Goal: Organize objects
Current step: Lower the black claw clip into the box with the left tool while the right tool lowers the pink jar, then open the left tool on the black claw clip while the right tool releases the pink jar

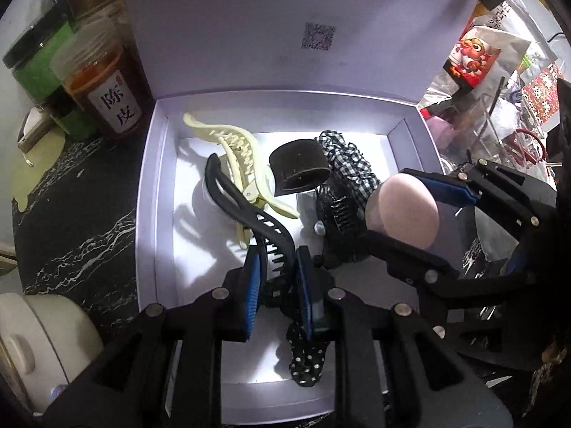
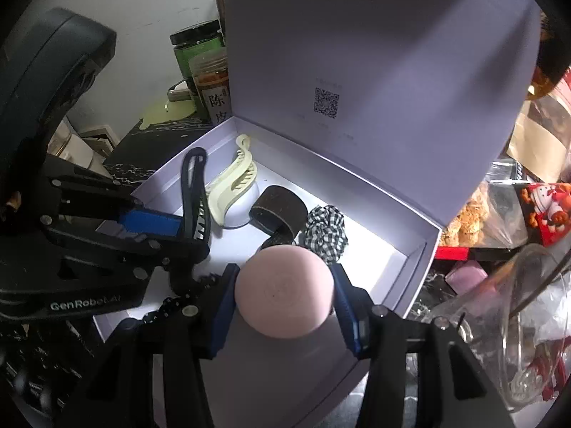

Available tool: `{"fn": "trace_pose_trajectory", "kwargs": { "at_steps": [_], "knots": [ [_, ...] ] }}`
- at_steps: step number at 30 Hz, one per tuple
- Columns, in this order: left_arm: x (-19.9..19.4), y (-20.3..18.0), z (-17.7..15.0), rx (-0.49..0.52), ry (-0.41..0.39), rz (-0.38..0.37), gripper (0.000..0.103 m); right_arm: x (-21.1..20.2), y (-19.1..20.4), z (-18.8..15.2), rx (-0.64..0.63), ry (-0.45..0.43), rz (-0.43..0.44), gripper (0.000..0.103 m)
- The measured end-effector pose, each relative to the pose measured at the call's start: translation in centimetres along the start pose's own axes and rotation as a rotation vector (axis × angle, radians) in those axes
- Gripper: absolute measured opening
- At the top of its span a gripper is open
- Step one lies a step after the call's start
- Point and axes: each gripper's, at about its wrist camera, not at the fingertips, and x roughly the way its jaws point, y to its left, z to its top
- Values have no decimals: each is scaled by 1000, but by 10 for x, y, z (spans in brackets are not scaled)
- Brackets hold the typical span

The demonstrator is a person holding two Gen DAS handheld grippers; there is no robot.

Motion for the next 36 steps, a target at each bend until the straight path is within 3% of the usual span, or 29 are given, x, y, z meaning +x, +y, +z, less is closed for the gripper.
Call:
{"fn": "trace_pose_trajectory", "kwargs": {
  "at_steps": [14, 26, 36],
  "knots": [
    [9, 2, 3, -4, -2, -15, 20, 23, -3, -2, 16, 66, -1, 52],
    [19, 12, 0, -71, 56, -24, 22, 23, 3, 0, -7, 88, -21, 53],
    [0, 15, -2, -117, 44, 15, 45, 0, 6, 7, 2, 60, -53, 63]
  ]
}}
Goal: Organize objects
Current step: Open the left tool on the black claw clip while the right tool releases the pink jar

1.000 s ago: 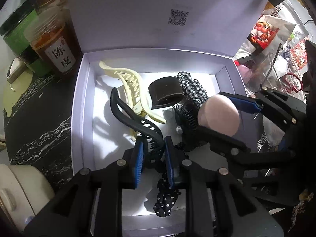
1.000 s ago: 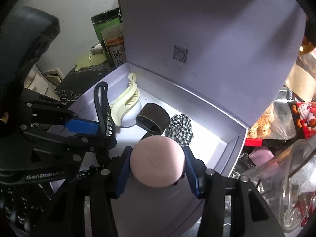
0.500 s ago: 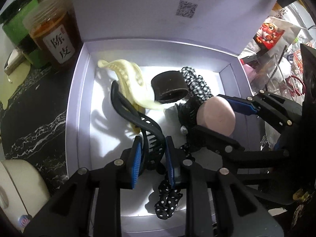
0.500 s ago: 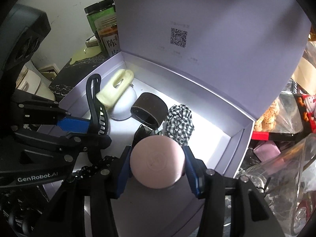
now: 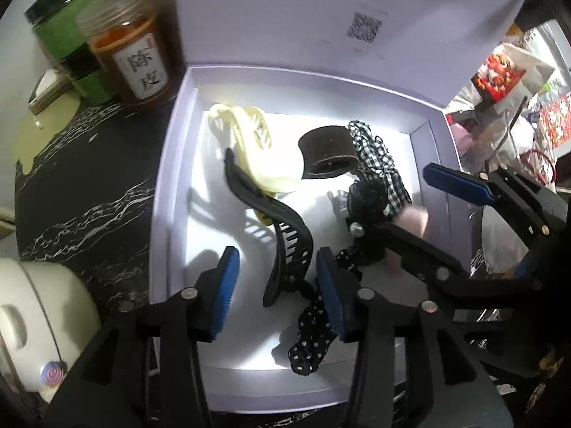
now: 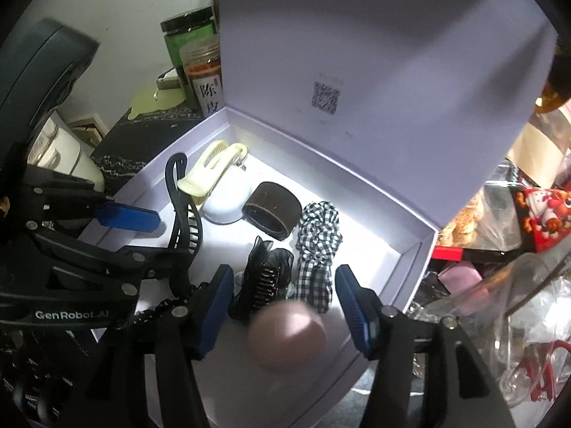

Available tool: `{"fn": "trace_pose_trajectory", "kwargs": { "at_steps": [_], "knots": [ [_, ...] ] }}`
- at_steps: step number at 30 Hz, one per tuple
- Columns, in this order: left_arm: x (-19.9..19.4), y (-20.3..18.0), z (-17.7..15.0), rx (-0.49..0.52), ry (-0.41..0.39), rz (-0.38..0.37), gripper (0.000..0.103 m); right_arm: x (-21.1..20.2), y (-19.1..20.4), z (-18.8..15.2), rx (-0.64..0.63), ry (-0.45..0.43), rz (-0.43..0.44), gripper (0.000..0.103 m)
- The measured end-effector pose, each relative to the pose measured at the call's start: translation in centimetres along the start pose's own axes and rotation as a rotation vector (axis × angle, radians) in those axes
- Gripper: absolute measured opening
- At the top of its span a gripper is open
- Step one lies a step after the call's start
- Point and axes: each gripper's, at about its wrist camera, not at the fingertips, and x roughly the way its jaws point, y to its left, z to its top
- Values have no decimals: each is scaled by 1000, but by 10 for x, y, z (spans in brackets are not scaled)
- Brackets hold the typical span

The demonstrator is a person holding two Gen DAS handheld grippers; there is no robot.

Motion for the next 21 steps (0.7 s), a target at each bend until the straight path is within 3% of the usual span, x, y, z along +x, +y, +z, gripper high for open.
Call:
{"fn": "trace_pose_trajectory", "kwargs": {
  "at_steps": [13, 16, 21],
  "knots": [
    [-43, -16, -10, -31, -76, 24, 60, -47, 13, 5, -4, -56, -59, 64],
    [-48, -17, 9, -35, -94, 34, 62, -57, 19, 6, 0, -63, -85, 67],
    [-79, 6, -21, -52, -121, 38, 63, -78, 19, 2, 24, -77, -106, 70]
  ]
}}
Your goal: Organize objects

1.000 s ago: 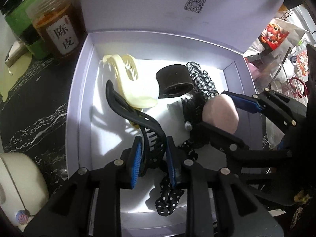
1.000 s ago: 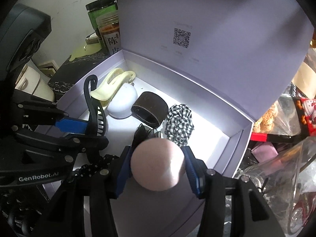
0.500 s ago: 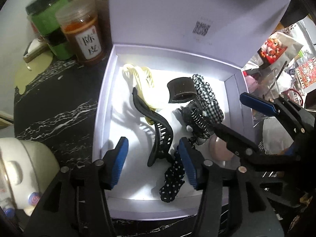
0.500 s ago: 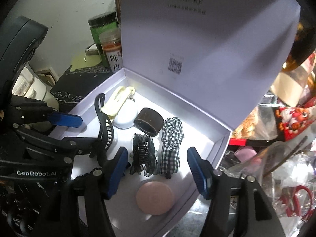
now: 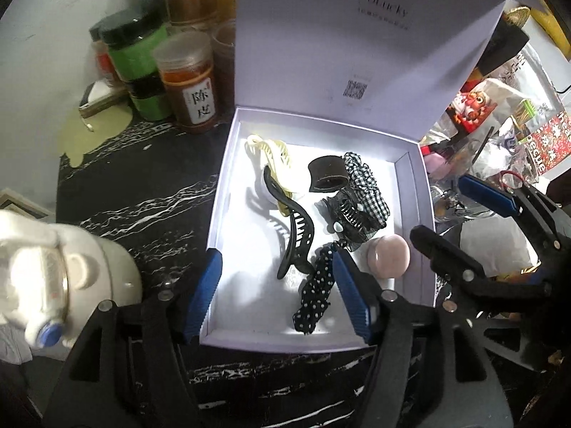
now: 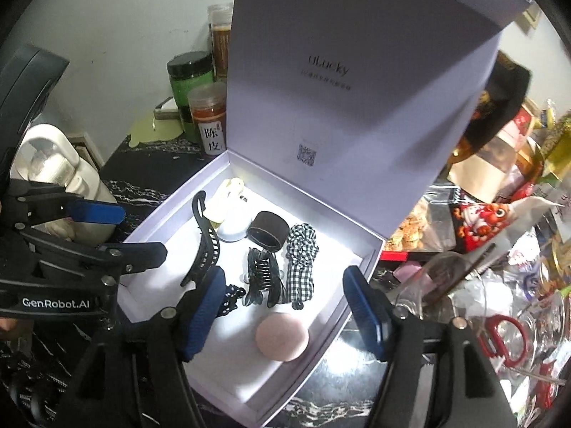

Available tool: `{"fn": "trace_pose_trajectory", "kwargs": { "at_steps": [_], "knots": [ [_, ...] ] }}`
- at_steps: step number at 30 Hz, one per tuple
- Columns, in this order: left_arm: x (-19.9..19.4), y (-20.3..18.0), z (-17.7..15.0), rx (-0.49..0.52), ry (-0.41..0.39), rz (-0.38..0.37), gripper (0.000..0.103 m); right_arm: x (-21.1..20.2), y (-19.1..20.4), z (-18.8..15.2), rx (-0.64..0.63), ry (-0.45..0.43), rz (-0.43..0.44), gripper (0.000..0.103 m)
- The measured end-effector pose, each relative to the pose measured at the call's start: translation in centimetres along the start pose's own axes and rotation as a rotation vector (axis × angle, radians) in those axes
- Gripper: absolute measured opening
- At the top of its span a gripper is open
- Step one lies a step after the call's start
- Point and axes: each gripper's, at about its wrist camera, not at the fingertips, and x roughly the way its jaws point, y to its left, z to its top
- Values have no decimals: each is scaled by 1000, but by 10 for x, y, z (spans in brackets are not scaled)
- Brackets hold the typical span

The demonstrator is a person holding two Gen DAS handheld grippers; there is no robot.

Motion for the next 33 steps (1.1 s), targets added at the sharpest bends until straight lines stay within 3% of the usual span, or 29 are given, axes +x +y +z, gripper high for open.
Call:
{"fn": "trace_pose_trajectory", "kwargs": {
  "at_steps": [3, 7, 11, 15, 22, 33],
  "knots": [
    [-15, -2, -6, 3, -19, 14, 63, -10, 3, 0, 13, 1, -22, 71],
    [-32, -4, -11, 18, -43, 28, 63, -24, 6, -3, 38, 8, -52, 90],
    [-48, -7, -21, 38, -63, 53, 64, -40, 13, -5, 40, 2, -70, 93],
    [-64, -9, -30, 52, -76, 68, 75, -57, 16, -9, 55, -7, -82, 95],
    [-95, -11, -48, 69, -113, 115, 76, -89, 18, -21, 109, 9, -112, 96],
    [-139, -18, -94, 92, -162, 92, 77, -137, 36, -58, 123, 18, -114, 96]
  ]
}}
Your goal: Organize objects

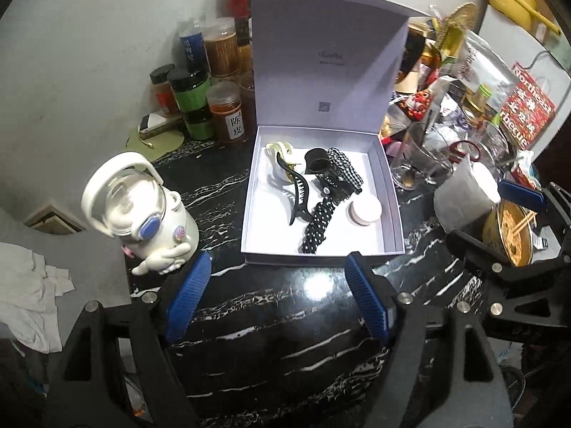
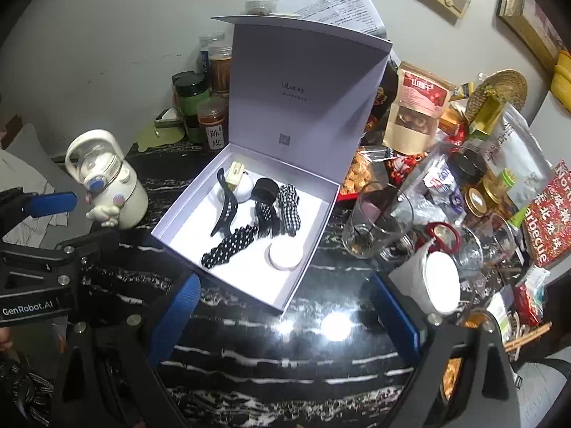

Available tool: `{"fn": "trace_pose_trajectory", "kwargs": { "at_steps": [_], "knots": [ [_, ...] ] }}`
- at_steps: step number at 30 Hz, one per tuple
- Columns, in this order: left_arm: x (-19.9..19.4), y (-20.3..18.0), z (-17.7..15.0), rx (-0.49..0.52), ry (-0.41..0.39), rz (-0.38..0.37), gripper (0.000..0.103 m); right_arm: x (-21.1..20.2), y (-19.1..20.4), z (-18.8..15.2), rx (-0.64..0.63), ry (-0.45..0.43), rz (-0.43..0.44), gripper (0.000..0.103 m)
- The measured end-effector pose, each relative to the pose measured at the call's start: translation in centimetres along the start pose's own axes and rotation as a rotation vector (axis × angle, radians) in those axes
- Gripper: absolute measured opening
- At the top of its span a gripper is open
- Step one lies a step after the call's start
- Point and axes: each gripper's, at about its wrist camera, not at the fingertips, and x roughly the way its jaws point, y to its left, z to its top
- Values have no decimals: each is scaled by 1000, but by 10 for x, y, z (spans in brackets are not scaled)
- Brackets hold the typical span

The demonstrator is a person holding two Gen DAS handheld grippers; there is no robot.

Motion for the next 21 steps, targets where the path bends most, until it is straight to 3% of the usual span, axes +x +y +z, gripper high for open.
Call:
{"fn": "trace_pose_trajectory", "kwargs": {
  "at_steps": [9, 21],
  "knots": [
    [-25, -6, -29, 1, 4, -22, 77, -31, 2, -29, 27, -19, -19, 96],
    [-39, -20, -63, 11, 25, -48, 77, -39, 5, -59, 59, 0, 6, 96]
  ]
}}
